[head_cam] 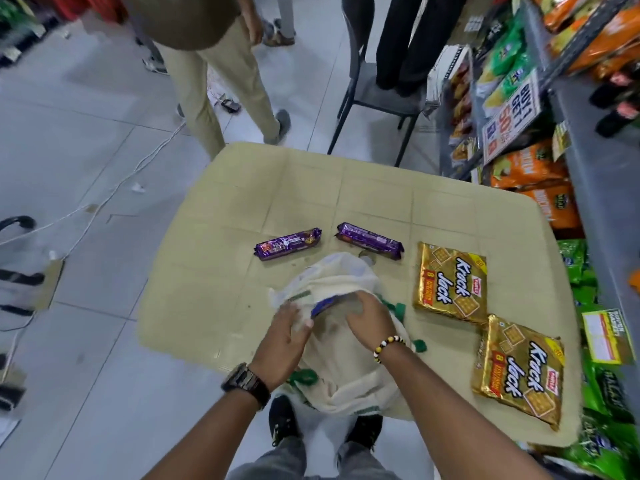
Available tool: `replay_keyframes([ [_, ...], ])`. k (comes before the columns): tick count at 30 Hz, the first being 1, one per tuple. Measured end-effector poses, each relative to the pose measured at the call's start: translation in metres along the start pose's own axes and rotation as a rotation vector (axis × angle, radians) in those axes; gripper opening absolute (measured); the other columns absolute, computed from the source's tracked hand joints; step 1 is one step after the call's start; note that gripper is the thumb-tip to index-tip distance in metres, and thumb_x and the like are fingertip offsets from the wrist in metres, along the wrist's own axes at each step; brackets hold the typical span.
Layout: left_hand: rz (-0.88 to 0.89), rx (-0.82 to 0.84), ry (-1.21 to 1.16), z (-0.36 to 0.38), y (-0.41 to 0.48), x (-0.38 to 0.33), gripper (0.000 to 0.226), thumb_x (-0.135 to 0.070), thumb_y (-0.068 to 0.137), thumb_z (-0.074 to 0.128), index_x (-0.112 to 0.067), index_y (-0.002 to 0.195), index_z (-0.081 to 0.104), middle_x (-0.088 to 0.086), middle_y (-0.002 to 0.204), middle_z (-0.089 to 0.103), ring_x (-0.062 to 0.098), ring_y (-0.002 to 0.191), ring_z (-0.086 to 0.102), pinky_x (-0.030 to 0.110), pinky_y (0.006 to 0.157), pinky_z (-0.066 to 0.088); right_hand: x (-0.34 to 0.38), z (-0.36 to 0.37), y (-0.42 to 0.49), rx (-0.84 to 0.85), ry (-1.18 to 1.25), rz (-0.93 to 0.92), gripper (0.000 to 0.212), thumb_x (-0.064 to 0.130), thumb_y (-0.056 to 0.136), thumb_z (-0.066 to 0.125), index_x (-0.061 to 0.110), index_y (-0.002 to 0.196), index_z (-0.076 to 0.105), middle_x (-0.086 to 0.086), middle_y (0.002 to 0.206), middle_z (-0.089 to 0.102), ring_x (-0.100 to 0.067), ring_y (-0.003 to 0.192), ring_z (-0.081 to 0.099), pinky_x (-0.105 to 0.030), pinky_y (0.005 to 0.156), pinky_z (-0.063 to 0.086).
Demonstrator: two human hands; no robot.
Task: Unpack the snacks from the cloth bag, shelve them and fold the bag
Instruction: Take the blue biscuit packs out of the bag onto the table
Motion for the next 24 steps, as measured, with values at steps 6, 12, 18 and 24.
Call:
replay_keyframes([
  [6, -0.020, -0.047, 0.521, -0.014, 0.023, 0.018, 0.108, -0.076, 0.079, 0.045, -0.016, 0.158, 0.003, 0.013, 0.163, 0.018, 0.034, 0.142, 0.033, 0.045, 0.111, 0.038, 0.034, -0.042, 0.026, -0.217, -0.178, -0.127, 0.015, 0.013, 0.076, 0.055, 0.017, 0.090, 0.055, -0.006, 0.092, 0.064, -0.026, 0.084, 0.059, -0.033, 0.066, 0.046],
  [12, 0.038, -0.144, 0.640, -0.023, 0.039, -0.014, 0.081, -0.071, 0.080, 0.054, -0.025, 0.144, 0.035, 0.005, 0.134, 0.048, 0.031, 0.114, 0.050, 0.042, 0.088, 0.046, 0.093, -0.045, 0.053, -0.158, -0.291, -0.337, 0.026, 0.010, 0.079, 0.053, 0.016, 0.102, 0.061, -0.008, 0.103, 0.066, -0.027, 0.094, 0.060, -0.034, 0.075, 0.050],
  [18, 0.043, -0.217, 0.521, -0.044, 0.058, -0.024, 0.029, -0.036, 0.093, 0.049, -0.022, 0.114, 0.062, 0.005, 0.120, 0.056, 0.030, 0.105, 0.051, 0.039, 0.081, 0.043, 0.116, -0.030, 0.075, -0.021, -0.481, -0.403, 0.043, 0.012, 0.082, 0.051, 0.014, 0.124, 0.059, -0.008, 0.130, 0.059, -0.028, 0.120, 0.053, -0.035, 0.094, 0.044],
  [24, -0.079, -0.362, 0.339, -0.101, 0.077, 0.010, 0.017, -0.031, 0.091, 0.052, -0.019, 0.101, 0.058, 0.007, 0.104, 0.064, 0.035, 0.096, 0.059, 0.042, 0.078, 0.048, 0.103, -0.035, 0.095, 0.094, -0.548, -0.364, 0.046, 0.012, 0.085, 0.049, 0.018, 0.130, 0.057, -0.008, 0.131, 0.060, -0.030, 0.120, 0.054, -0.038, 0.095, 0.048],
])
Point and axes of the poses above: each hand's wrist, its own y-axis towards the middle knuckle, its own z-axis out of the palm, x = y × z, the point moved 10 cm from there along y, towards the middle knuckle
